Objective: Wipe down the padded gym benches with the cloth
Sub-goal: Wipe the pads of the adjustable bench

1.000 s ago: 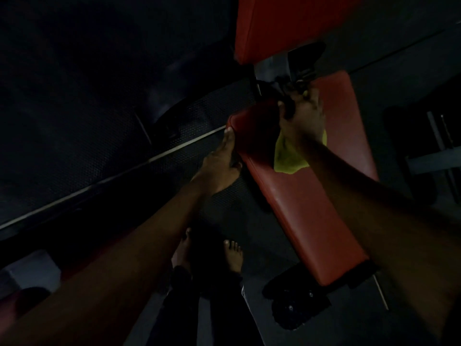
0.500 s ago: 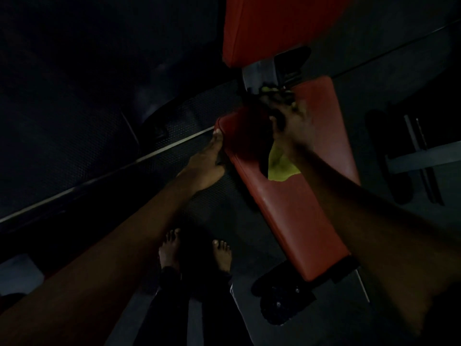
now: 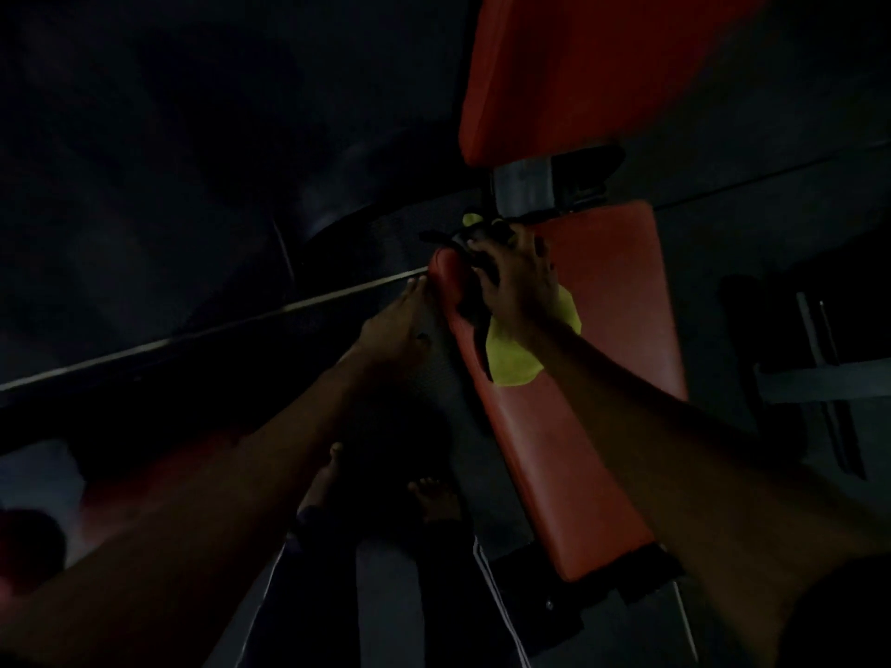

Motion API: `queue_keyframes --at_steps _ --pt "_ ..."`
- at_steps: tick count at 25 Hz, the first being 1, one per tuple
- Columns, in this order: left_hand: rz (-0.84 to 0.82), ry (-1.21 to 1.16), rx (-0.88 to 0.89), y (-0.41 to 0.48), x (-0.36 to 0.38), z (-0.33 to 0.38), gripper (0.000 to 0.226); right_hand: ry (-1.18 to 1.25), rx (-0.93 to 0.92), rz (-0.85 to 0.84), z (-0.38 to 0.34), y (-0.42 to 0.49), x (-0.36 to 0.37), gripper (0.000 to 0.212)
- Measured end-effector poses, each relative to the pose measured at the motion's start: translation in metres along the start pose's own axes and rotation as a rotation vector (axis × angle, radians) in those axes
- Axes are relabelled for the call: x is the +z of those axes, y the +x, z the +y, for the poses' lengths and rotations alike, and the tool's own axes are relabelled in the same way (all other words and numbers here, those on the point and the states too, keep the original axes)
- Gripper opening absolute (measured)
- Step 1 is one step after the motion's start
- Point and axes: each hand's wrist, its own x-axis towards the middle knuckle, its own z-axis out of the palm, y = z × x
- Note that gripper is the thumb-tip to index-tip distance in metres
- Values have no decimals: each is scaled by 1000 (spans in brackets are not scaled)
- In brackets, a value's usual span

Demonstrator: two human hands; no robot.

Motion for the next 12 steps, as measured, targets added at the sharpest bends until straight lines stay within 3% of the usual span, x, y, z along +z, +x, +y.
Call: queue_keyframes --at_steps 4,12 --pt "186 -144 -126 -38 -17 16 73 201 -36 -52 -7 4 -32 44" --pt "441 -54 -173 -156 -114 95 54 168 -353 -107 -85 -44 -184 36"
